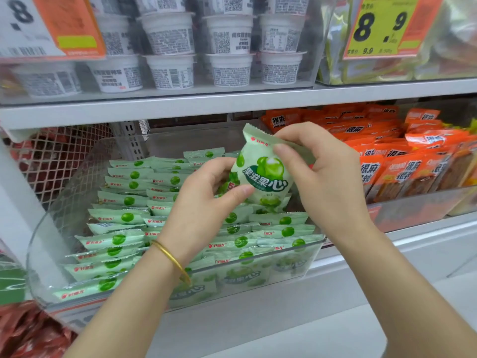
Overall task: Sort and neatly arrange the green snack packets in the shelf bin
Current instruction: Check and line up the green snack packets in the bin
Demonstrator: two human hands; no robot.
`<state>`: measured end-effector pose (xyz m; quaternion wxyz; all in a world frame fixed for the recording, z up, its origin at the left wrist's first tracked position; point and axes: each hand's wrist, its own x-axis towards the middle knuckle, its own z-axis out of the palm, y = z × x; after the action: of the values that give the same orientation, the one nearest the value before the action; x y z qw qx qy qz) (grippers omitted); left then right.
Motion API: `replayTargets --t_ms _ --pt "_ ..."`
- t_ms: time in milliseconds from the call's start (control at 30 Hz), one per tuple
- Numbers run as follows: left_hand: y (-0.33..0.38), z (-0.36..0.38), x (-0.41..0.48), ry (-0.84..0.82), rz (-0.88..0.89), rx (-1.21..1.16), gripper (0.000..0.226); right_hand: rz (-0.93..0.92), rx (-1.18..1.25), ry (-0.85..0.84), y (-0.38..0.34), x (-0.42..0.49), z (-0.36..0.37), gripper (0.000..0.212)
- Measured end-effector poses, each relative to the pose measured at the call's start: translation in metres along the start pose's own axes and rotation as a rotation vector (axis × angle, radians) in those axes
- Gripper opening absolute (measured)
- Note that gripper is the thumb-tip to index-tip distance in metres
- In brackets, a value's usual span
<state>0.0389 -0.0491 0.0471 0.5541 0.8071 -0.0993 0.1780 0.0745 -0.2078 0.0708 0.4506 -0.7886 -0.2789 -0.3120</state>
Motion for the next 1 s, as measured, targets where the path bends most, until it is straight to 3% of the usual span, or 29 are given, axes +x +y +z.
replayTargets --t_ms 167,267,533,733,800,900,1000 --pt "0.005 -0.011 -0.008 -0.003 -0.056 -0.166 0.023 0.324 0.357 -0.097 -0.003 0.000 -0.003 0.019" --pt "0.008 -0.014 -0.011 -0.020 -0.061 -0.193 0.028 0.485 0.561 -0.154 -0.009 -0.002 -0.002 0.012" --pt "0.011 -0.019 -0.014 -0.082 -0.062 -0.220 0.031 0.485 0.588 -0.066 -0.005 -0.004 0.008 0.004" --pt "0.009 -0.015 -0.014 -0.029 -0.080 -0.183 0.030 0.489 0.607 -0.050 -0.003 -0.006 0.011 0.006" --pt "0.008 -0.011 -0.016 0.064 -0.080 -0.050 0.030 0.512 0.608 -0.051 -0.002 -0.006 0.010 0.003" --pt "0.009 -0.009 -0.018 0.315 0.113 0.469 0.036 0.550 0.622 -0.023 0.000 -0.007 0.007 0.005" --pt "0.013 -0.007 -0.018 0.272 0.287 0.669 0.043 0.576 0.680 -0.007 -0.002 -0.007 0.006 0.006"
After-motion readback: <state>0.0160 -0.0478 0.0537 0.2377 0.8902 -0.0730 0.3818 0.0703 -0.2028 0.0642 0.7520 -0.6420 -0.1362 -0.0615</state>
